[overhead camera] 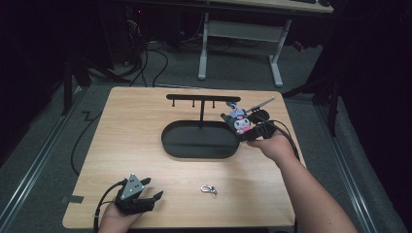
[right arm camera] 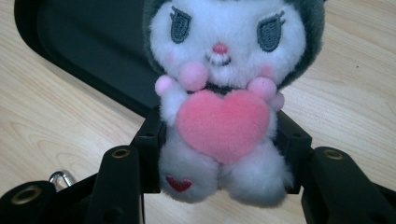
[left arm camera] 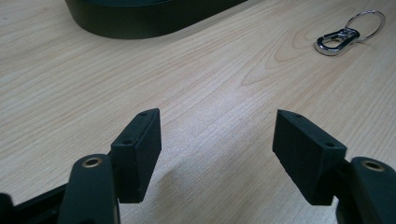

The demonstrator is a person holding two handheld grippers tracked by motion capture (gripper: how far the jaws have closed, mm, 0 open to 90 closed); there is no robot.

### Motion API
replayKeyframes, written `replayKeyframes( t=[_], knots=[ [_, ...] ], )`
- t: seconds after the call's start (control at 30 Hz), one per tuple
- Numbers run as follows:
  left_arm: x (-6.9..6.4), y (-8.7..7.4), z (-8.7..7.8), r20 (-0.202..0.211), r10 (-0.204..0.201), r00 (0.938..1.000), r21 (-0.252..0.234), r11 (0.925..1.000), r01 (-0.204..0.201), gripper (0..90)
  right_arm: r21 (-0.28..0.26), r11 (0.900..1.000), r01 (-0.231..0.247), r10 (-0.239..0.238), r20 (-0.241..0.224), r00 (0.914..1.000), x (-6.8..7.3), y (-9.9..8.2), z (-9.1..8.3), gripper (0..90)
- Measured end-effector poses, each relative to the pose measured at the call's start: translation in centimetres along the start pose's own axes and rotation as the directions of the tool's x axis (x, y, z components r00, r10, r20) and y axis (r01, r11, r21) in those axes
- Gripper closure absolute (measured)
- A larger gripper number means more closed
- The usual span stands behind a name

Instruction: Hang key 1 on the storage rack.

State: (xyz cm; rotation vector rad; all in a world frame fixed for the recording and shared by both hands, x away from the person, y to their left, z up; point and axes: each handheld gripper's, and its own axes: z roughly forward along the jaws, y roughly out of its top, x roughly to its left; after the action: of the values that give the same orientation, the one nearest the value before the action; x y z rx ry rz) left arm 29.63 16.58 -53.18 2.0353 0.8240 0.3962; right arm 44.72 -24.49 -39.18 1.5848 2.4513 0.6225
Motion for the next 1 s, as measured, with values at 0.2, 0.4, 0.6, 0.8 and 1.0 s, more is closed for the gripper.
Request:
replayKeyframes(
  t=[0.2,0.4,0.6,0.8,1.0],
  knots=[
    [-0.1,0.0,-0.1,0.002,0.006,1.0,-0.001,1.0,-0.006,33.4,-0.031,0.9995,-0.012,0.013,0.006,0.9999,-0.3,0.2,0.8,47.0],
    [-0.1,0.0,0.0,0.003,0.009,1.0,0.003,1.0,-0.009,33.4,-0.029,0.9993,-0.023,0.023,0.0,0.9997,-0.4,0.0,1.9,46.1],
    [-0.2,0.0,0.0,0.004,0.011,0.9999,0.006,0.9999,-0.011,33.3,-0.014,0.9994,-0.032,0.032,0.001,0.9995,-0.5,-0.3,2.6,39.8],
    [-0.3,0.1,0.1,0.009,0.013,0.9999,0.006,0.9999,-0.013,33.4,-0.043,0.9977,-0.052,0.051,-0.013,0.9986,-0.7,-1.0,2.2,37.5],
    [-0.4,0.2,0.2,0.016,0.012,0.9998,0.01,0.9999,-0.012,34.5,-0.075,0.997,0.021,-0.021,0.003,0.9998,0.3,-2.1,1.4,37.9]
  ],
)
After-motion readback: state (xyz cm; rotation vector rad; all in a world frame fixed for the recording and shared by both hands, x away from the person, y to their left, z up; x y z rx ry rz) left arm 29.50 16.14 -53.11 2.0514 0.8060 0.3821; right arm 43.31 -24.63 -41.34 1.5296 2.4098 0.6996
